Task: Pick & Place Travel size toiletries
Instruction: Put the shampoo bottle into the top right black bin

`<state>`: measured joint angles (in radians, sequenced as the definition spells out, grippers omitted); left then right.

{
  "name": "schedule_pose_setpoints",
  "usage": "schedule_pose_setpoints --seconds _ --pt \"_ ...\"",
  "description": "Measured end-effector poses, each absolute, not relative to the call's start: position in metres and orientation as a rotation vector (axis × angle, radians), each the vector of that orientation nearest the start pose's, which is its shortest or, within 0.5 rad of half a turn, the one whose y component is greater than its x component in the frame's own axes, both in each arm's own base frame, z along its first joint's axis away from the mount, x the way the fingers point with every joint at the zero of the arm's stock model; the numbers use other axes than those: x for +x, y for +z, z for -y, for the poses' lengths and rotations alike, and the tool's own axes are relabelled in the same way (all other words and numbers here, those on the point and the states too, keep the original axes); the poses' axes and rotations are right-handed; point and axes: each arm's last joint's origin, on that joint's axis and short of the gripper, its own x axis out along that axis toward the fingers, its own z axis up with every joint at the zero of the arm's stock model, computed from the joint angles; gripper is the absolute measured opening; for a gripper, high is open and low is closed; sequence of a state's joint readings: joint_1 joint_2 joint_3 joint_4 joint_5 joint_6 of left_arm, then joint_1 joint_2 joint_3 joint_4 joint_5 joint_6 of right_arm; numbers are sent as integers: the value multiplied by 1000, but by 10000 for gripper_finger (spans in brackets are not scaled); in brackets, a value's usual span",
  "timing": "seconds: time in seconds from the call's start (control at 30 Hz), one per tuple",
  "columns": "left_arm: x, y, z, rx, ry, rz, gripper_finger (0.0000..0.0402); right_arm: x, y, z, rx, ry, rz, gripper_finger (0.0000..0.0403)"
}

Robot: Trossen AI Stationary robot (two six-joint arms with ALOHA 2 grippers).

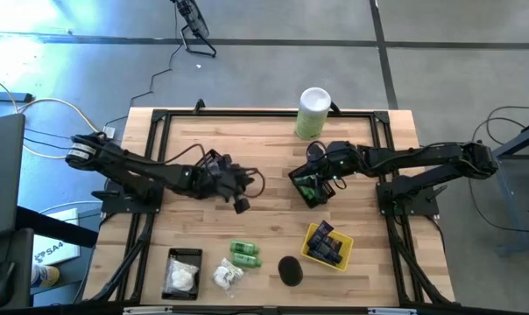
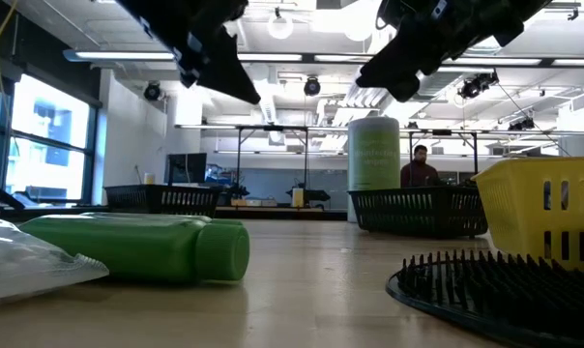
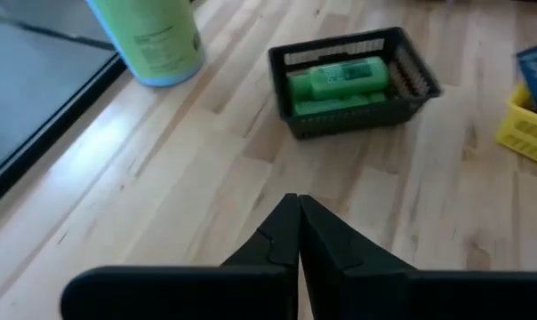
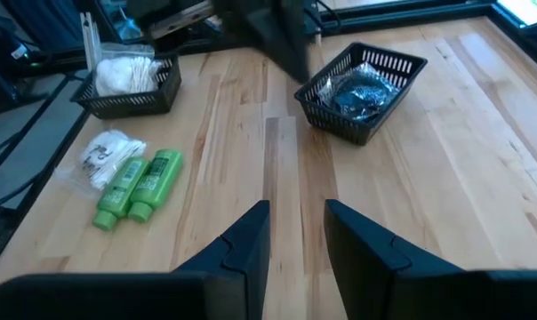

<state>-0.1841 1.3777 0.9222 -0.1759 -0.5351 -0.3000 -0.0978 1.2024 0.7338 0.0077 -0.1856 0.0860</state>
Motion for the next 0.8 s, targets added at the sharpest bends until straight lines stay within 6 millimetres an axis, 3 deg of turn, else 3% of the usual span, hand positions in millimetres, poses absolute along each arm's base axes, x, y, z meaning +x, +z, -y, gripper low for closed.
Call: schedule_pose_setpoints --seconds 0.33,0.5,0.8 --pt "292 242 78 -20 387 -504 0 258 253 20 145 68 -420 100" --pt "305 230 86 18 353 -492 0 259 257 20 178 62 -383 100" --pt "310 234 91 121 184 -454 0 260 260 20 265 50 -355 100"
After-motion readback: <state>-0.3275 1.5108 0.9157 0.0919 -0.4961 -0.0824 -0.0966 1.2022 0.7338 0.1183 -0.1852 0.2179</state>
